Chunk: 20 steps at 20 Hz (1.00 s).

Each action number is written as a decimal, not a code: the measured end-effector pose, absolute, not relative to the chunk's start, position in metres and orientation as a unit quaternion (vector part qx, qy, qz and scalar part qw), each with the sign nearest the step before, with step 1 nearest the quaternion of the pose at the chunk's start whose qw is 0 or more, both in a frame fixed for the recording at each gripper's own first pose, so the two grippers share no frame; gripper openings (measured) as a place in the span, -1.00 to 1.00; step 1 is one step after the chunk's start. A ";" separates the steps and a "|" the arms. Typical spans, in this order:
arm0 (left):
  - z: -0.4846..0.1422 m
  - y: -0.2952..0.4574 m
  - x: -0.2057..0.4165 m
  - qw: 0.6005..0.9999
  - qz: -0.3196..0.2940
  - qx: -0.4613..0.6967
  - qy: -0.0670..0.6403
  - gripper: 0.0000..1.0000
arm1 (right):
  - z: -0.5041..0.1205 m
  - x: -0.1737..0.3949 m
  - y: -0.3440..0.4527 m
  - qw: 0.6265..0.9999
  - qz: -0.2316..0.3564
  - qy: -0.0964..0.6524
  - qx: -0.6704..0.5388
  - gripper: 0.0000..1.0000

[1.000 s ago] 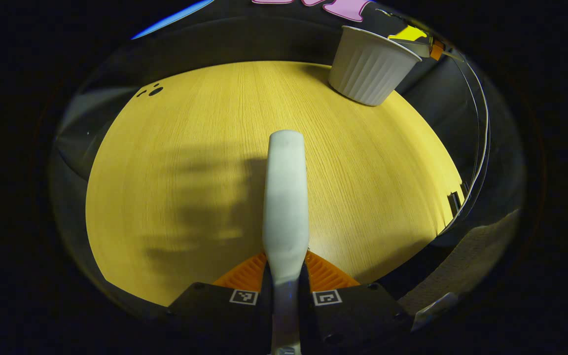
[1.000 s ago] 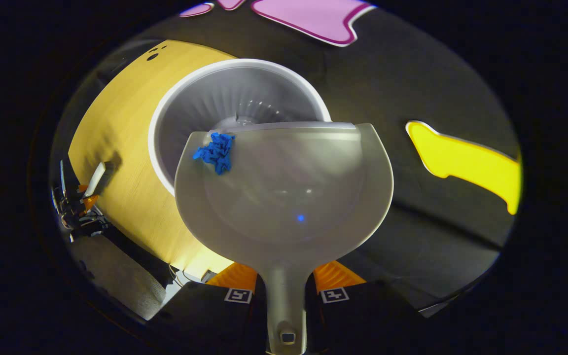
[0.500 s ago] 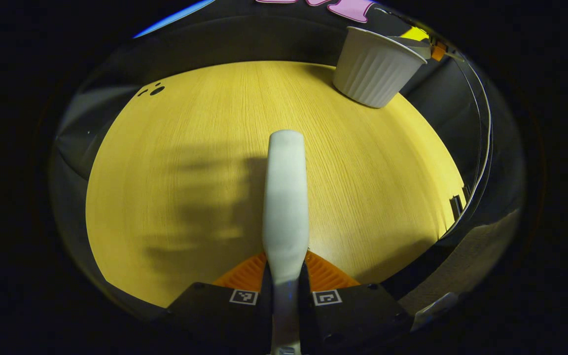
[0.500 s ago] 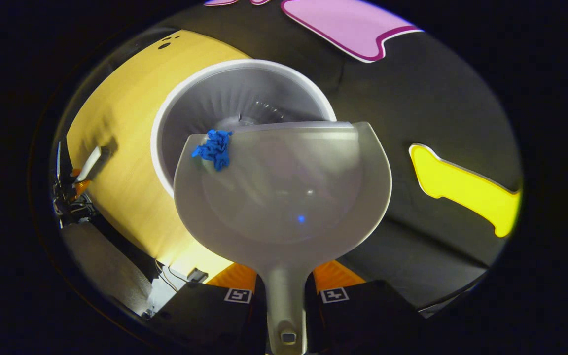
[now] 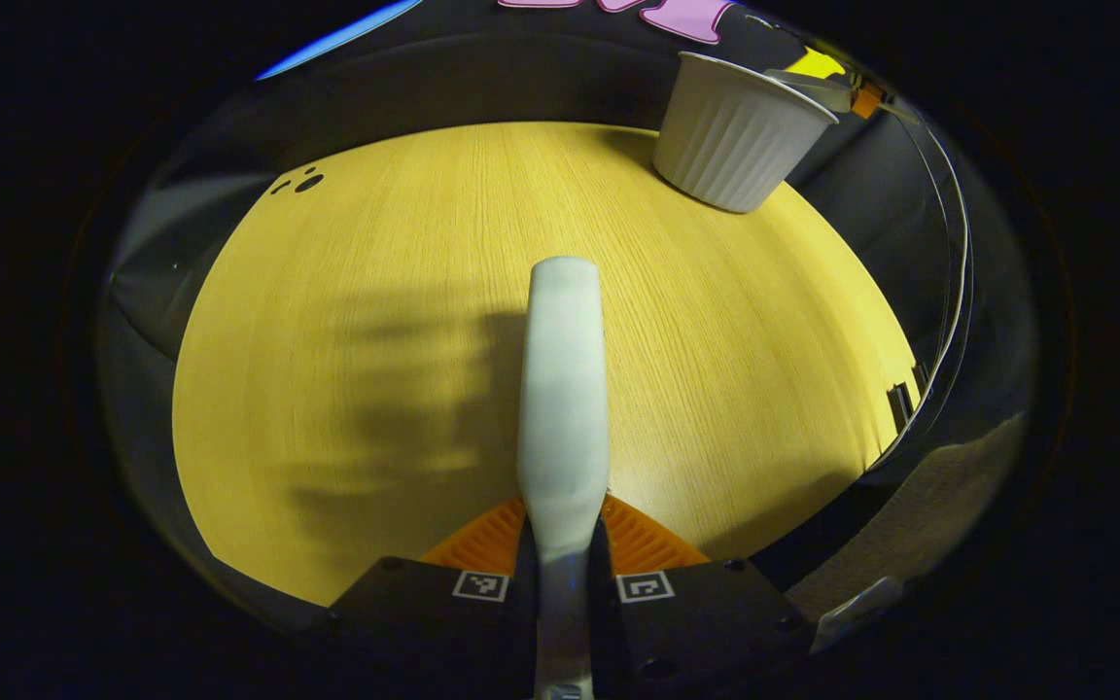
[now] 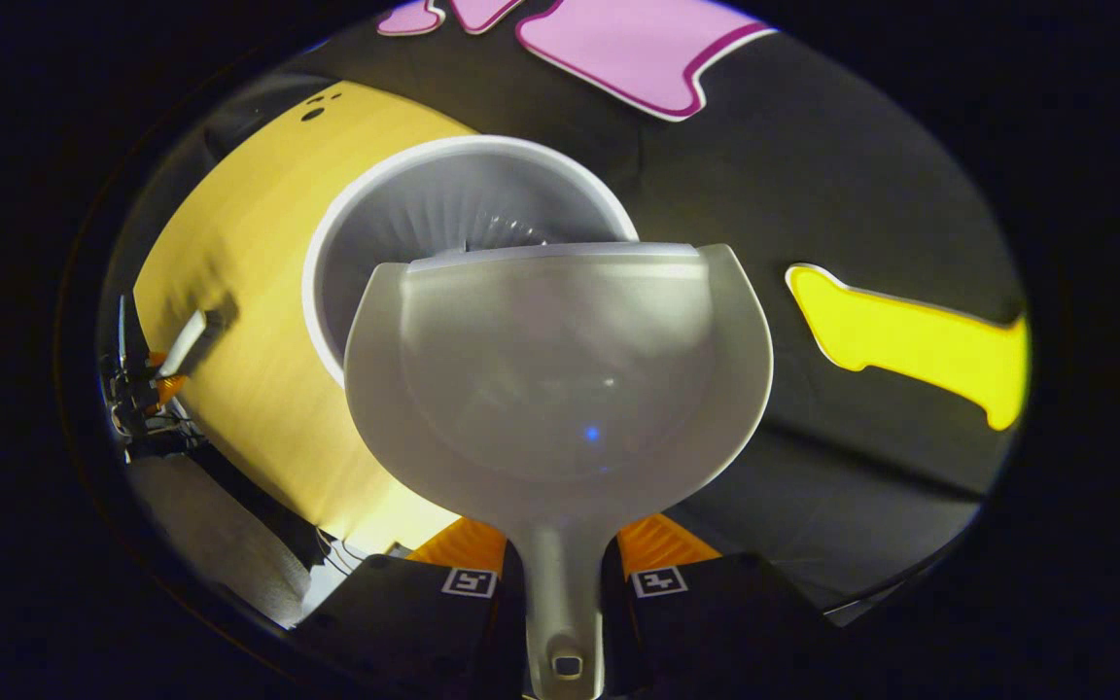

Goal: Pick up the small broom and dustpan from the desktop, sweep the trash into the dustpan with the broom, and then empty the trash into the garbage bin.

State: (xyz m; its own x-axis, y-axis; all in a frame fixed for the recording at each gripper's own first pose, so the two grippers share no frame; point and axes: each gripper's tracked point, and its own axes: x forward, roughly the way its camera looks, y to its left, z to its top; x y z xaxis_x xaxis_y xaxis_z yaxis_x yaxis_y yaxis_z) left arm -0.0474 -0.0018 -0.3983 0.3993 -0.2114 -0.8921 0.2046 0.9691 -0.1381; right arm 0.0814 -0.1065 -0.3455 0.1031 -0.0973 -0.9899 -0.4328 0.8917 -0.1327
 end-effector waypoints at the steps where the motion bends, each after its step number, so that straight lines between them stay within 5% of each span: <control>1: -0.397 -0.001 -0.047 0.836 -0.125 -0.003 0.534 -0.48 | -0.340 0.078 -0.105 0.728 0.117 0.650 -0.184 -0.29; 8: -0.394 0.001 -0.043 0.835 -0.126 0.009 0.535 -0.48 | -0.289 0.024 -0.091 0.799 0.132 0.577 -0.106 -0.29; 15: -0.390 0.006 -0.037 0.833 -0.124 0.014 0.538 -0.48 | -0.298 -0.063 -0.035 0.804 0.178 0.560 -0.094 -0.29; 20: -0.387 0.014 -0.034 0.833 -0.116 0.020 0.540 -0.48 | -0.370 -0.143 0.034 0.780 0.202 0.589 -0.063 -0.29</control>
State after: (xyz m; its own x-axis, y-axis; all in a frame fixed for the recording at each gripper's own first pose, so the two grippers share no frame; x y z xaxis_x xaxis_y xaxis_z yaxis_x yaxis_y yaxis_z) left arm -0.0339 0.0137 -0.3867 0.3893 -0.1720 -0.9049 0.2143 0.9724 -0.0926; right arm -0.1430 0.0335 -0.3704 0.2258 0.2400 -0.9442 -0.3891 0.9108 0.1384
